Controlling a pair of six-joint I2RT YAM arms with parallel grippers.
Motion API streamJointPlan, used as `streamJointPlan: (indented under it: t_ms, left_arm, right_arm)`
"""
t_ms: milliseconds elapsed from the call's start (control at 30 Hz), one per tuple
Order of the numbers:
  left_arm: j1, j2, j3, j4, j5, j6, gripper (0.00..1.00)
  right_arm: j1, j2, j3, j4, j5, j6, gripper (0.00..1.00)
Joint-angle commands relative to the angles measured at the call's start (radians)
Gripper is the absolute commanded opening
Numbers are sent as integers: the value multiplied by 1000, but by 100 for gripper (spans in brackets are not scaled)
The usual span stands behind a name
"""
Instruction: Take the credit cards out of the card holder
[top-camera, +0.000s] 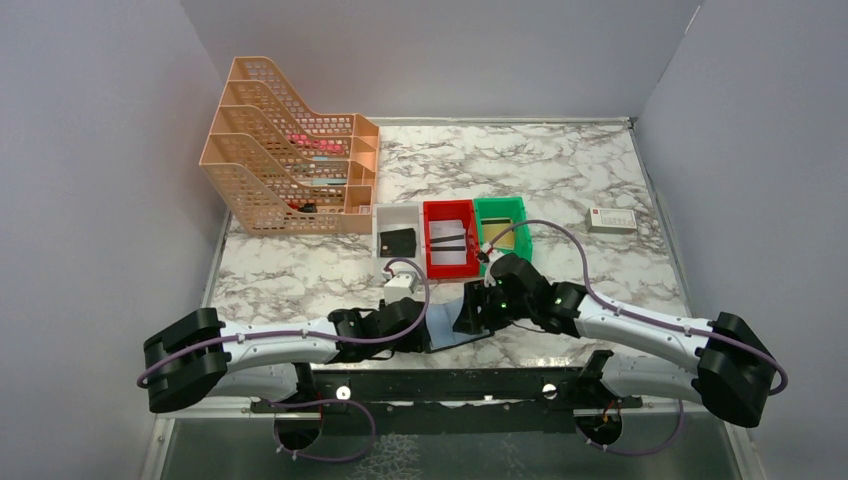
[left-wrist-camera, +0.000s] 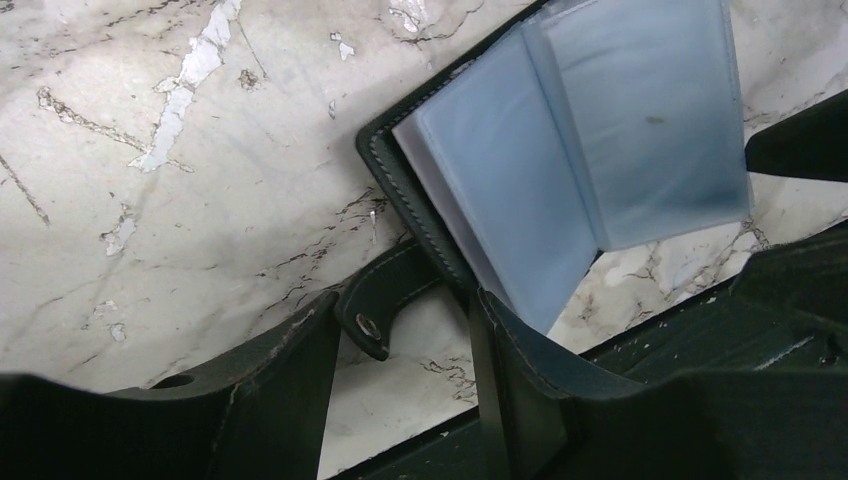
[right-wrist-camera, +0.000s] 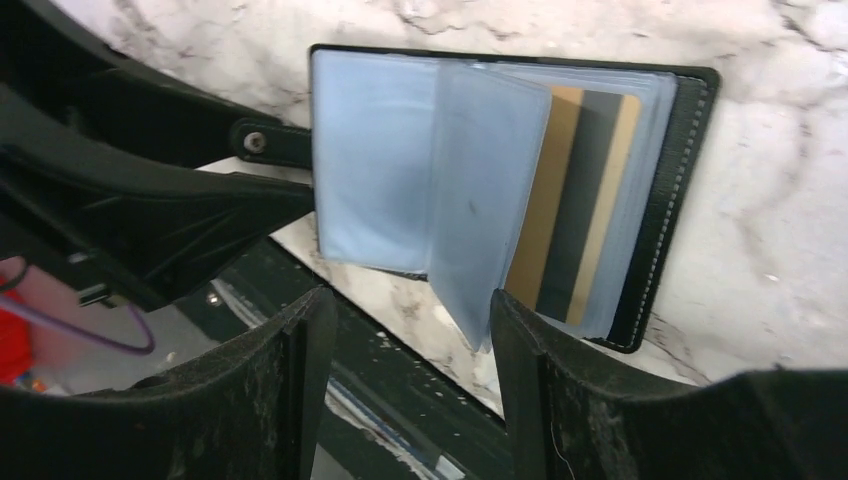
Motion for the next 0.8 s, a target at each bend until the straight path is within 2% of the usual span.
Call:
streamJointPlan:
  t_ms: [0,200,467,567,767]
  left_arm:
    - [2,13,26,21,26,16,53]
    - [1,7,17,24,24,13,53]
    - [2,-60,0,-7,-22,-17,51]
    - [2,-134,-13,-50,-63,-42,52]
    - [2,-306,-62,-122,-120,-83,52]
  right_arm:
    - [-2,10,11,122,-134,44,62]
    - [-2,53,-11,247,-208,92,62]
    - [13,221,-8,362,-303,101,61]
    - [20,255,16,337,-284,82,61]
    - [21,217,48,209,-149,40,61]
